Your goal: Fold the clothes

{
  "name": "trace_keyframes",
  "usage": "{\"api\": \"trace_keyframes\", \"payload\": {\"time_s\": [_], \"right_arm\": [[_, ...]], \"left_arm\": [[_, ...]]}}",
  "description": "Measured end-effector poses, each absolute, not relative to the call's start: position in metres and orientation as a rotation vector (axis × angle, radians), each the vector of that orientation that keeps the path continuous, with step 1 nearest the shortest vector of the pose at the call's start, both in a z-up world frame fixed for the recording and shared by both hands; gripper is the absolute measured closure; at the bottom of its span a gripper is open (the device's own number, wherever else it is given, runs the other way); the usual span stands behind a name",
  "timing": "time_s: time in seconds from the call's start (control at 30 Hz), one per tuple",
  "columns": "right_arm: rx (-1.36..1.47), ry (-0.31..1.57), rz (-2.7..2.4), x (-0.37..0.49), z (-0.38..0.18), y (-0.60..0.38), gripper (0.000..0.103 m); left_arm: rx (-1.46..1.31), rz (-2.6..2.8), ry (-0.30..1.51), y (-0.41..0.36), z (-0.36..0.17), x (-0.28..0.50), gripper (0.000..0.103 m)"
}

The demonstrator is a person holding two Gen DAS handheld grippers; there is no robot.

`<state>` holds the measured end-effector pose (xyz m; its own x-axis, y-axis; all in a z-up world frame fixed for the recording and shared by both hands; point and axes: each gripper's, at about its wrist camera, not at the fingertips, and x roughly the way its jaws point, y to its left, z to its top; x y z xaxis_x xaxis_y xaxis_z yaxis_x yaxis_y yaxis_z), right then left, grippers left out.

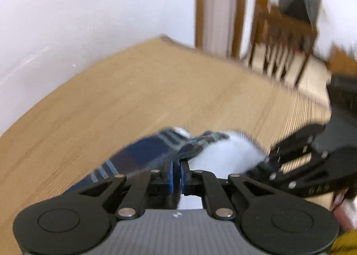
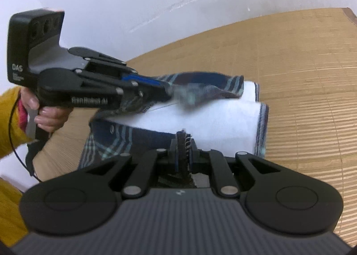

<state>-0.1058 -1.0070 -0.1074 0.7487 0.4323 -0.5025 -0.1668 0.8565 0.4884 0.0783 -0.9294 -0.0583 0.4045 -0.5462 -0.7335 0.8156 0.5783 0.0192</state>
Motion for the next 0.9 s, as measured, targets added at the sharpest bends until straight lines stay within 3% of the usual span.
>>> {"api": "trace_keyframes", "payload": {"time_s": [0.2, 0.33, 0.57, 0.7, 0.73, 0.9], "right_arm": [[0.518, 0.518, 0.360, -0.081, -0.077, -1.027, 0.092], [0.538, 0.586, 0.316, -0.047, -0.091, -1.038, 0.092], [0.690, 0.716, 0.228, -0.018, -0.147, -1.052, 0.091], [0.660, 0.682, 0.204, -0.031, -0.129, -1.056, 0.086], [0.646, 0.672, 0.198, -0.035, -0.124, -1.056, 0.076], [0.578, 0.622, 0.173, -0.053, -0.096, -1.058, 0.075]], "left_arm": [[0.222, -0.840, 0.697, -0.906, -0.022, 0.083, 0.099], [0.176, -0.863, 0.729, -0.902, -0.022, 0.077, 0.099], [0.228, -0.908, 0.885, -0.931, -0.081, 0.051, 0.097], [0.308, -0.841, 0.917, -0.941, -0.114, 0.040, 0.095], [0.297, -0.836, 0.914, -0.942, -0.112, 0.038, 0.091], [0.335, -0.850, 0.800, -0.929, -0.079, 0.016, 0.078]]}}
